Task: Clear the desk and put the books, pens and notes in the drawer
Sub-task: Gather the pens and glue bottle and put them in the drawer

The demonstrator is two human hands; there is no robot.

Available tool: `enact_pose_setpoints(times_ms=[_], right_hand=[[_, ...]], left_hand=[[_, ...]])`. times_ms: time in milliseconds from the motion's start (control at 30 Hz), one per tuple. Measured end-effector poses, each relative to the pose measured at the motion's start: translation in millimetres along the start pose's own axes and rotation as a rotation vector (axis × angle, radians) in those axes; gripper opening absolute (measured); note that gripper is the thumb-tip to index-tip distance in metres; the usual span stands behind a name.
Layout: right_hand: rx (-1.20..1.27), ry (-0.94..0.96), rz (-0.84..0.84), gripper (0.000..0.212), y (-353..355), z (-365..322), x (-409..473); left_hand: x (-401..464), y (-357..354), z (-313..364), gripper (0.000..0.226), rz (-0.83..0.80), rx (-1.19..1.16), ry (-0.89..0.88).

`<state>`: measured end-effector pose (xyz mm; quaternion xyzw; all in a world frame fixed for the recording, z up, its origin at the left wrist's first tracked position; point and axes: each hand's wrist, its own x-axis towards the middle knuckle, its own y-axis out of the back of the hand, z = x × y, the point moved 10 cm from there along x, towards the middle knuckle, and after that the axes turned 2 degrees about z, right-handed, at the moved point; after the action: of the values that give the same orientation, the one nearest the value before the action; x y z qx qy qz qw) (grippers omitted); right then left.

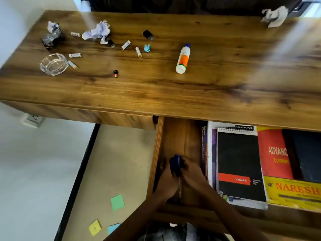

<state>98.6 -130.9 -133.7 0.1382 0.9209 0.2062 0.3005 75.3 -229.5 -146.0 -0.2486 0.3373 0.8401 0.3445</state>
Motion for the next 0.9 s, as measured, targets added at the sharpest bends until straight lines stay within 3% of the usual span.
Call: enact_pose_setpoints(times_ms=[167,333,467,600,733,900], right_hand=[[-0.035,-0.025,0.059,0.039,5,12,-2],[-0.128,-0.042,0.077,0.066,1,21,-6],[-0.212,-0.017,0.038,0.061,4,18,0],[-0.254,0.020,0.045,0.058,16,11,4],[-0.246,0.117,-0.001,0.045,15,0,7],[-0.240,0.218,-0.072,0.034,9,-12,6]], left_hand=[[-14,-2,13,0.073,0.091,0.308,-0.141],[-15,-20,5,0.082,-0.029,0.777,-0.277],[-14,-16,2,0.089,0.073,0.847,-0.281],[-5,-8,19,0.075,0.196,0.905,-0.333],[10,-22,8,0.076,-0.061,1.112,-0.281],[4,-20,9,0.081,-0.069,1.339,-0.289]])
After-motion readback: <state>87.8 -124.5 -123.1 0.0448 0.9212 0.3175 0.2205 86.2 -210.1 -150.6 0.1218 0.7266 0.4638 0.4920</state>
